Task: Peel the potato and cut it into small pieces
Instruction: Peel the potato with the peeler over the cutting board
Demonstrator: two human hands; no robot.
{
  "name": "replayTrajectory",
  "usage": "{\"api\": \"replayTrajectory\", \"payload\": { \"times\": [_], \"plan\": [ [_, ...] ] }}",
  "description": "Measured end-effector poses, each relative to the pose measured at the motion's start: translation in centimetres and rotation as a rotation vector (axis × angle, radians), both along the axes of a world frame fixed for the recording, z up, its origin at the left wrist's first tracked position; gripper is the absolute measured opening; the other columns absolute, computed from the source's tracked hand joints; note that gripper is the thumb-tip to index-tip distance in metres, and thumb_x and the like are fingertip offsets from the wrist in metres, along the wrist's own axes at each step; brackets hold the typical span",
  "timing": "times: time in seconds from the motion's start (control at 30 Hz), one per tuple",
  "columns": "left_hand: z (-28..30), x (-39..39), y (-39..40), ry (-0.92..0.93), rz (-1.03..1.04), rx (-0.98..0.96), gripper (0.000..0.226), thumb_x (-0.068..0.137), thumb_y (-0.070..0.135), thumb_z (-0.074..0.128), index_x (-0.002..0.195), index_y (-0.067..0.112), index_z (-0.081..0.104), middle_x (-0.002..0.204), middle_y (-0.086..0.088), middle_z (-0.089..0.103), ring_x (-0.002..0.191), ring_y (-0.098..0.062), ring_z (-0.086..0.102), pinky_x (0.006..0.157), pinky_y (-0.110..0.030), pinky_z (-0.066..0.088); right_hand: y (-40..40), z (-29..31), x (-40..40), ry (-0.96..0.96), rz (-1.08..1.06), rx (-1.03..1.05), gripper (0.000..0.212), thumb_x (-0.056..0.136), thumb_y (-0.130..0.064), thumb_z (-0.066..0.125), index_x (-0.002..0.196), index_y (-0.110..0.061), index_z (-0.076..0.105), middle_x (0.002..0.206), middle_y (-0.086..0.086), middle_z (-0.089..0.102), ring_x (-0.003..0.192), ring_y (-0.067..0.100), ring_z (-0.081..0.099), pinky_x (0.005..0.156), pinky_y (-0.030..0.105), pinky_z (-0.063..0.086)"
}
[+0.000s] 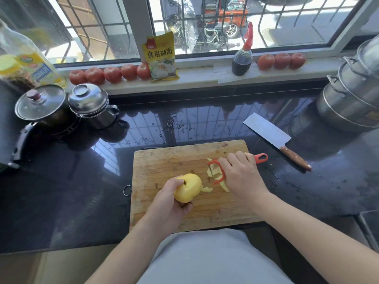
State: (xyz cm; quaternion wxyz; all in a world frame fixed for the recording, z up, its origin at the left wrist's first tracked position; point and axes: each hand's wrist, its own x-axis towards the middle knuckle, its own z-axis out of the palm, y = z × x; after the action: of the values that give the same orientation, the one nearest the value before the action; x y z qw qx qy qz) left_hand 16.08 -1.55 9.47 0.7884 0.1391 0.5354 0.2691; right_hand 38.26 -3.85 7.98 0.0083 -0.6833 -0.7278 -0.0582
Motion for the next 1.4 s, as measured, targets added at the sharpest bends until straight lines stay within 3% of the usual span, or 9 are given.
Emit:
{"api": "replayTrajectory", "payload": {
  "times": [0.1, 0.43, 0.57, 0.67, 0.8, 0.9, 1.07, 1.27, 1.4],
  "plan": [
    [-0.2, 0.1, -0.1, 0.026, -0.039, 0.062, 0.029, 0.103, 0.021, 0.053, 0.13, 0.017, 0.062, 0.117, -0.017, 0.062, 0.083, -0.026, 0.057, 0.06, -0.032, 0.052, -0.7, 1.4, -1.3, 0.107, 0.189, 0.207, 0.019, 0.089, -0.01, 0.062, 0.108, -0.013, 0.065, 0.09, 0.004, 0.056, 0.085, 0.03, 0.05, 0.087, 0.046, 0.041],
    [0.4, 0.3, -0.3, 0.013, -0.133, 0.142, 0.03, 0.104, 0.016, 0.048, 0.13, 0.008, 0.061, 0.106, -0.02, 0.063, 0.071, -0.024, 0.056, 0.057, -0.031, 0.05, -0.3, 1.0, -1.4, 0.038, 0.262, 0.212, 0.021, 0.083, 0.001, 0.056, 0.098, -0.013, 0.062, 0.088, 0.006, 0.054, 0.083, 0.03, 0.049, 0.087, 0.044, 0.042],
    [0.3, 0.1, -0.4, 0.042, -0.129, 0.116, 0.023, 0.104, 0.015, 0.052, 0.126, 0.011, 0.055, 0.117, -0.019, 0.058, 0.078, -0.024, 0.058, 0.054, -0.03, 0.05, 1.3, -0.3, -0.3, -0.072, 0.111, 0.103, 0.018, 0.08, -0.001, 0.052, 0.094, -0.012, 0.059, 0.089, 0.008, 0.053, 0.086, 0.032, 0.047, 0.087, 0.046, 0.038],
    [0.5, -0.2, -0.6, 0.03, -0.118, 0.118, 0.019, 0.103, 0.017, 0.056, 0.121, 0.013, 0.052, 0.115, -0.015, 0.057, 0.08, -0.021, 0.059, 0.057, -0.029, 0.051, 1.8, -0.1, 0.5, -0.132, -0.069, -0.155, 0.038, 0.076, -0.005, 0.059, 0.113, -0.014, 0.054, 0.105, 0.009, 0.052, 0.1, 0.032, 0.045, 0.094, 0.045, 0.035],
    [0.5, -0.3, -0.7, -0.03, -0.099, 0.094, 0.019, 0.103, 0.02, 0.055, 0.122, 0.019, 0.06, 0.112, -0.011, 0.065, 0.082, -0.021, 0.063, 0.069, -0.034, 0.053, 1.2, 0.0, 0.4, -0.223, -0.137, -0.303, 0.033, 0.086, -0.015, 0.056, 0.119, -0.013, 0.053, 0.112, 0.009, 0.054, 0.106, 0.031, 0.046, 0.093, 0.044, 0.034],
    [0.7, -0.4, -0.7, -0.115, -0.036, 0.057, 0.025, 0.104, 0.014, 0.053, 0.127, 0.015, 0.061, 0.102, -0.013, 0.078, 0.094, -0.031, 0.07, 0.093, -0.048, 0.059, 0.4, -0.6, 0.7, -0.124, -0.05, -0.12, 0.028, 0.088, -0.01, 0.054, 0.114, -0.013, 0.063, 0.099, 0.007, 0.059, 0.094, 0.031, 0.049, 0.088, 0.045, 0.038],
    [1.1, -0.3, -0.8, -0.166, 0.013, 0.032, 0.031, 0.101, 0.007, 0.047, 0.13, 0.004, 0.056, 0.101, -0.02, 0.075, 0.097, -0.036, 0.067, 0.083, -0.045, 0.064, -1.4, 0.7, -1.0, 0.057, 0.296, 0.296, 0.024, 0.091, -0.008, 0.06, 0.113, -0.012, 0.067, 0.087, 0.005, 0.058, 0.083, 0.03, 0.052, 0.085, 0.046, 0.042],
    [1.3, 0.1, -1.0, -0.119, -0.069, 0.09, 0.036, 0.1, 0.004, 0.042, 0.133, 0.001, 0.056, 0.114, -0.024, 0.072, 0.099, -0.032, 0.071, 0.082, -0.042, 0.064, -1.8, 1.4, -2.8, 0.03, 0.329, 0.266, 0.034, 0.093, -0.007, 0.042, 0.117, -0.01, 0.066, 0.091, 0.008, 0.06, 0.085, 0.031, 0.052, 0.086, 0.047, 0.042],
    [0.9, -0.1, -1.1, -0.095, -0.083, 0.082, 0.037, 0.099, 0.002, 0.042, 0.132, 0.0, 0.057, 0.128, -0.03, 0.066, 0.109, -0.038, 0.066, 0.093, -0.049, 0.061, -0.9, 0.5, -1.7, 0.009, 0.302, 0.292, 0.029, 0.09, -0.002, 0.046, 0.11, -0.01, 0.065, 0.088, 0.008, 0.058, 0.081, 0.031, 0.052, 0.085, 0.046, 0.042]
  ]
}}
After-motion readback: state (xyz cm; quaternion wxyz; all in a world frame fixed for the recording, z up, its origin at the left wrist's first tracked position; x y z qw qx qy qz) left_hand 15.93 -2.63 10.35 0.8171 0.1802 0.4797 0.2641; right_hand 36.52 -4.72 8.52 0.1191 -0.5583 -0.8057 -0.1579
